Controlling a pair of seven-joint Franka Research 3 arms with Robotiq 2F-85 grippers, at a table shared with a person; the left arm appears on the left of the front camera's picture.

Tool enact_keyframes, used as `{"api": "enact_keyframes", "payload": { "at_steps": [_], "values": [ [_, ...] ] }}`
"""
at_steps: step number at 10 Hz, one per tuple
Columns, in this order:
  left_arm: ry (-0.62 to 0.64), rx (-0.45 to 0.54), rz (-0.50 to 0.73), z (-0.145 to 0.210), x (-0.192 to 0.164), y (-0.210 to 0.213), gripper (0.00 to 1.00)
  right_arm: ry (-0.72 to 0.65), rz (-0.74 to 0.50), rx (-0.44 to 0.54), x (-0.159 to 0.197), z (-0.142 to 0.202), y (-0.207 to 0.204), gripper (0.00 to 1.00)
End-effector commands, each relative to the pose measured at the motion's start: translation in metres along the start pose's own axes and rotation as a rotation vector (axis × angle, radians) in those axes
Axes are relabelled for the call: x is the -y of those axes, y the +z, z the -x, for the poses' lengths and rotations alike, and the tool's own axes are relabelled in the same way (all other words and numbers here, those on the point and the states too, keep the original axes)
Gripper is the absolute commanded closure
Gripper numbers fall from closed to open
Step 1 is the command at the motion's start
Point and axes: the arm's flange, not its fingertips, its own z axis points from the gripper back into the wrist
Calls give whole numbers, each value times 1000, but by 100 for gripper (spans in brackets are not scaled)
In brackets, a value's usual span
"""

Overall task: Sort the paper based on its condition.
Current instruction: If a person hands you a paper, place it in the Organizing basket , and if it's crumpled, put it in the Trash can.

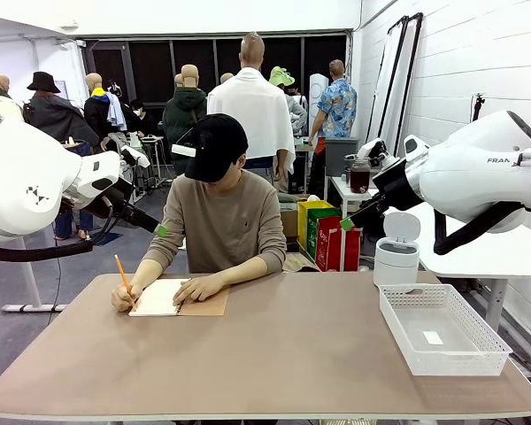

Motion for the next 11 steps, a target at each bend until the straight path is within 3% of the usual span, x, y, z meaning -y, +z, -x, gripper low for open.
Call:
{"api": "enact_keyframes", "payload": {
  "at_steps": [1, 11],
  "values": [
    [-7, 1, 13, 1, 1, 1, 0, 1, -3, 1, 0, 0, 0, 0],
    [-7, 1, 13, 1, 1, 1, 0, 1, -3, 1, 0, 0, 0, 0]
  ]
}}
